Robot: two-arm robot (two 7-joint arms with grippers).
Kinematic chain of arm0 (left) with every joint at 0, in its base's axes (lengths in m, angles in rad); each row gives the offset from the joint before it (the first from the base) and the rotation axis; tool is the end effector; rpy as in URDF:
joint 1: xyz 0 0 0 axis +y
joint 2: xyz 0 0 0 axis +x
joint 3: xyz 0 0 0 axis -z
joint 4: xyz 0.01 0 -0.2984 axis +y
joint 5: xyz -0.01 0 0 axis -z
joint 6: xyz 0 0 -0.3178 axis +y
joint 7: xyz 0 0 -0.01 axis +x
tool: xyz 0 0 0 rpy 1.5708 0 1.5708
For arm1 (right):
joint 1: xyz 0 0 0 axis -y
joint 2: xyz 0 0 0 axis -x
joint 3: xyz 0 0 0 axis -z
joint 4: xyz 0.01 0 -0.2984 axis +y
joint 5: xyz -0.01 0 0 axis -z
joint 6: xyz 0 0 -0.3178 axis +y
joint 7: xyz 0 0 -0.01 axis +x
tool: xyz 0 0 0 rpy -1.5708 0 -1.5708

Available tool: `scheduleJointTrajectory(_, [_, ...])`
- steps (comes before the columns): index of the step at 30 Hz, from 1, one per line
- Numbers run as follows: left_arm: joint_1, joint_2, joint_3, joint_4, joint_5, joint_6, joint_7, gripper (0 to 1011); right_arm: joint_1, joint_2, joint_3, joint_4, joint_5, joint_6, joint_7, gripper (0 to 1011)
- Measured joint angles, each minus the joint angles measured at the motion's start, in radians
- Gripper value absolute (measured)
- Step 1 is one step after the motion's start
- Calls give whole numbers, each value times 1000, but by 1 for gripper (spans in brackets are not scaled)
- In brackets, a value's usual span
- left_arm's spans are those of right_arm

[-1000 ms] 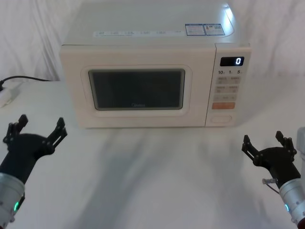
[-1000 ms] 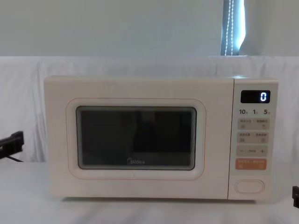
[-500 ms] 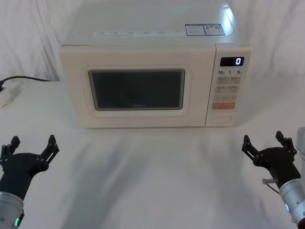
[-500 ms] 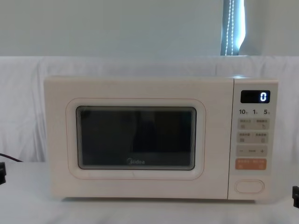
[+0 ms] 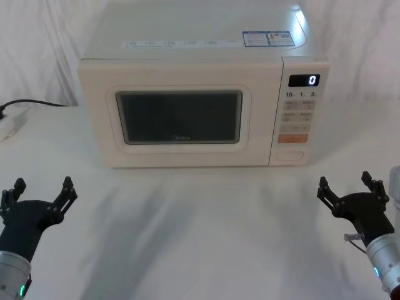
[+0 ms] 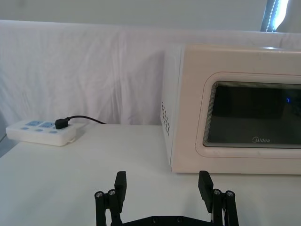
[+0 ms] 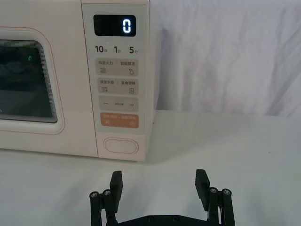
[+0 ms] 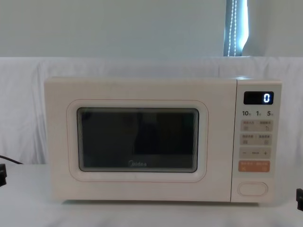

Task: Press the button to open the microwave door with one hand; close the microwave door with the other hand.

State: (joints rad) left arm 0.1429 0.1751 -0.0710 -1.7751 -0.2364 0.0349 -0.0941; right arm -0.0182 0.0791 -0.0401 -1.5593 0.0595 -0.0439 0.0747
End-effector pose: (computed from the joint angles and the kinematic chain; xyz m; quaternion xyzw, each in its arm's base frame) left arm 0.2955 0.0653 -0.2791 -0.0316 0.0040 0.6839 0.7289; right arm 0.3317 -0.0112 -0.3179 -0.0029 -0.0105 -0.6654 0.7464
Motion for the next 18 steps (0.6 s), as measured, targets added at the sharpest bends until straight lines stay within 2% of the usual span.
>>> scheduleJointTrajectory(18, [-1,2,2,-3,0,3,-3,1001,0,0,0,0,0,0,0,1002])
